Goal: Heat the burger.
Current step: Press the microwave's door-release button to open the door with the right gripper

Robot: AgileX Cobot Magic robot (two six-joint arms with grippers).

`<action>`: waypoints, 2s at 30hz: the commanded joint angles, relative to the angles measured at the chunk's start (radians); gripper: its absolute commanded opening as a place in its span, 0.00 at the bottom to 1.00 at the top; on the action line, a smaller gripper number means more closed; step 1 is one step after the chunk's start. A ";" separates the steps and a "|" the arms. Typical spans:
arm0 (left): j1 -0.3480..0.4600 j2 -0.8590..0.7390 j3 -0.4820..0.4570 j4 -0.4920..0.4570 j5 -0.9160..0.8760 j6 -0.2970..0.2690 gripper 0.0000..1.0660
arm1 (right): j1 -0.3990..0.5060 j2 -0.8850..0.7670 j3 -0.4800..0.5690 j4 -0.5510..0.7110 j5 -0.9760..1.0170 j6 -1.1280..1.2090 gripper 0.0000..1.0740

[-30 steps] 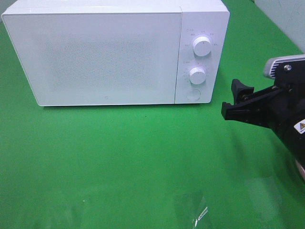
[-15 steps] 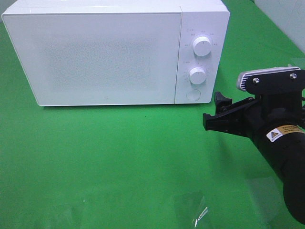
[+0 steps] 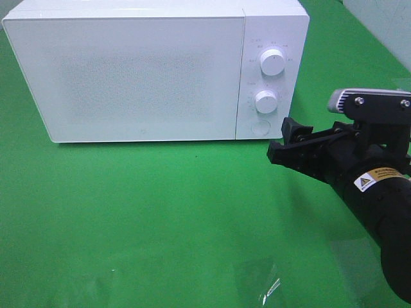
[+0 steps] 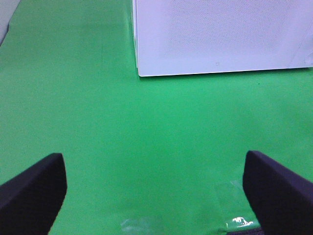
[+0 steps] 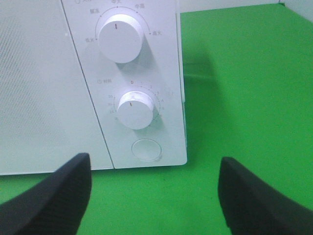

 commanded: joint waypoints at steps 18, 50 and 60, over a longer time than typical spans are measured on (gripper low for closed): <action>0.002 -0.002 0.000 -0.009 -0.001 -0.001 0.84 | 0.006 0.000 -0.006 -0.013 0.024 1.051 0.00; 0.002 -0.002 0.000 -0.009 -0.001 -0.001 0.84 | -0.168 0.187 -0.153 -0.217 0.175 1.369 0.00; 0.002 -0.002 0.000 -0.009 -0.001 -0.001 0.84 | -0.242 0.298 -0.255 -0.325 0.203 1.417 0.00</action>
